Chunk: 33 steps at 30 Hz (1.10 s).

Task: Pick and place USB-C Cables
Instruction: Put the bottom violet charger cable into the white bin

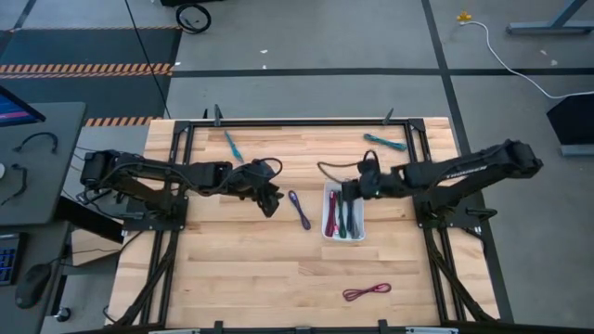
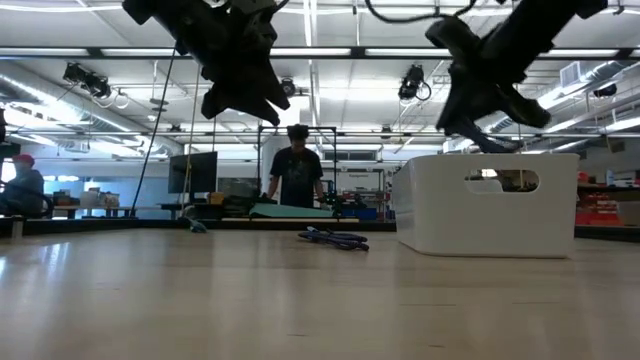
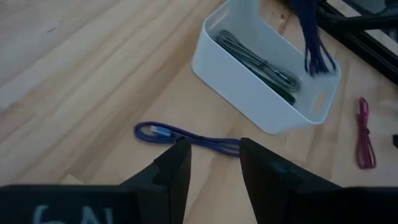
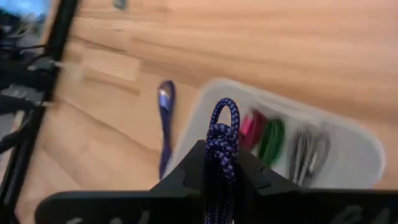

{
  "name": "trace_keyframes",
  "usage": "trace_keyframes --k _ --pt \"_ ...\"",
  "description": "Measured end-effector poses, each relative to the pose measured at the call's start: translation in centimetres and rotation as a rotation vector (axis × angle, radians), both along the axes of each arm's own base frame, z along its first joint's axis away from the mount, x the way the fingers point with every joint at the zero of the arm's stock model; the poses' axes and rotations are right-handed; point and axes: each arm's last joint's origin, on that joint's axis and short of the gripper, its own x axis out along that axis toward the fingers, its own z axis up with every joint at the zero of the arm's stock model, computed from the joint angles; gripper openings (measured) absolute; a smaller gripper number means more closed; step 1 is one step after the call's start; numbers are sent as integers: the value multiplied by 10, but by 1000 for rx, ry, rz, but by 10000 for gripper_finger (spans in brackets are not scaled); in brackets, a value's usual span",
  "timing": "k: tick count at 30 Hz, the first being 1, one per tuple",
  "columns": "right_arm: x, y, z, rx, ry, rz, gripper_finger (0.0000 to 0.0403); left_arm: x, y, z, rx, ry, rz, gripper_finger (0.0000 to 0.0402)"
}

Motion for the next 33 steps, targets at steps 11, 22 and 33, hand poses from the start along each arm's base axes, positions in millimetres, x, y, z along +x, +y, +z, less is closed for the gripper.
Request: trace_keyframes --k 11,22,33 --pt "11 14 -41 90 141 -90 42 0 0 0 51 16 -41 142" --pt "14 15 -58 144 229 -137 46 -1 0 -1 52 20 -44 142" --pt "-4 14 -57 184 363 -158 94 -1 0 -1 51 23 -44 142"
